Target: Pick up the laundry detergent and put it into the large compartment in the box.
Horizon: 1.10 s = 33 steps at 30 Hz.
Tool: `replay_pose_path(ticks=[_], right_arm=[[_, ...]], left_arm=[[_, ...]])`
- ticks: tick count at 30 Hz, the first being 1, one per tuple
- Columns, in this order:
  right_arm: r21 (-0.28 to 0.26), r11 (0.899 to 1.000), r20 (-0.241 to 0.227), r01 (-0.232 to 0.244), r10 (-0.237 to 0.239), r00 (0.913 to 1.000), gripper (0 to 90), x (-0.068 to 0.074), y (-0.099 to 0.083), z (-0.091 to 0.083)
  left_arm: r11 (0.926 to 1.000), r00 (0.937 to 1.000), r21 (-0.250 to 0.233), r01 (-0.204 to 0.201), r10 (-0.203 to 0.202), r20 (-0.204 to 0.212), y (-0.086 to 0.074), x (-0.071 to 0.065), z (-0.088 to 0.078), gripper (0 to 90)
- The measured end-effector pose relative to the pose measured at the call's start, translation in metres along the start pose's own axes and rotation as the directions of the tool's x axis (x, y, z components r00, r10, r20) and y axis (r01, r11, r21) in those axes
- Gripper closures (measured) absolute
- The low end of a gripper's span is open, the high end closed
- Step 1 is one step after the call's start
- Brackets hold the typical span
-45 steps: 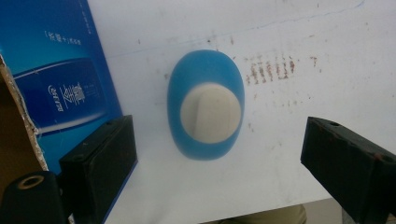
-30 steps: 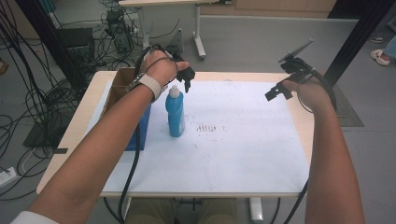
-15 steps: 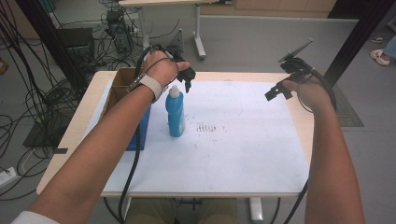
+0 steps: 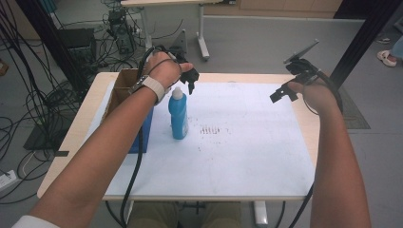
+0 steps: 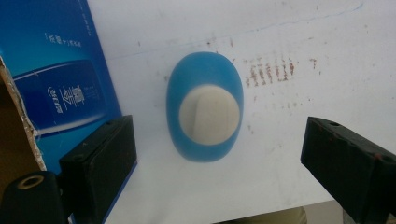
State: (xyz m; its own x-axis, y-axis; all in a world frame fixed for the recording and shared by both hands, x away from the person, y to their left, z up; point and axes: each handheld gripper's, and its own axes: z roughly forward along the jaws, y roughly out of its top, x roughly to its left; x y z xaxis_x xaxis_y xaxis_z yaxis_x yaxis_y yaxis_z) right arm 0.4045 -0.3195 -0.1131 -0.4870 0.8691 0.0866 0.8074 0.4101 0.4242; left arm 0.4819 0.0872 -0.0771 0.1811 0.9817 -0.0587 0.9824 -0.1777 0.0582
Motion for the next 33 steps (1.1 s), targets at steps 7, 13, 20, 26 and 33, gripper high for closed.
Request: replay_pose_path(ticks=[7, 13, 20, 26, 33], right_arm=[[-0.002, 1.000, -0.001, 0.002, -0.002, 1.0000, 7.7, 0.0006, 0.0004, -0.0002], [0.001, 1.000, -0.002, 0.000, 0.000, 1.0000, 7.7, -0.0002, 0.0000, 0.0010], [0.000, 1.000, -0.001, 0.000, 0.000, 1.0000, 7.7, -0.0002, -0.0001, 0.0007], [0.000, 1.000, -0.002, 0.001, -0.001, 1.0000, 7.7, 0.0000, 0.0003, 0.0015], [0.001, 1.000, 0.000, -0.001, 0.001, 1.0000, 7.7, 0.0002, 0.0011, 0.0009]], left_arm=[[1.0000, 1.0000, -0.003, 0.002, -0.002, 0.003, -0.0007, -0.0003, 0.0003, 10.8], [1.0000, 1.0000, -0.005, 0.002, -0.002, 0.001, -0.0009, -0.0005, 0.0007, 10.8], [1.0000, 1.0000, -0.008, 0.002, -0.002, -0.002, -0.0010, -0.0011, 0.0013, 10.7], [0.9999, 1.0000, -0.011, 0.004, -0.004, 0.000, -0.0013, -0.0001, 0.0017, 10.7], [0.9999, 0.9999, -0.012, 0.009, -0.009, 0.006, -0.0015, 0.0037, 0.0037, 10.7]])
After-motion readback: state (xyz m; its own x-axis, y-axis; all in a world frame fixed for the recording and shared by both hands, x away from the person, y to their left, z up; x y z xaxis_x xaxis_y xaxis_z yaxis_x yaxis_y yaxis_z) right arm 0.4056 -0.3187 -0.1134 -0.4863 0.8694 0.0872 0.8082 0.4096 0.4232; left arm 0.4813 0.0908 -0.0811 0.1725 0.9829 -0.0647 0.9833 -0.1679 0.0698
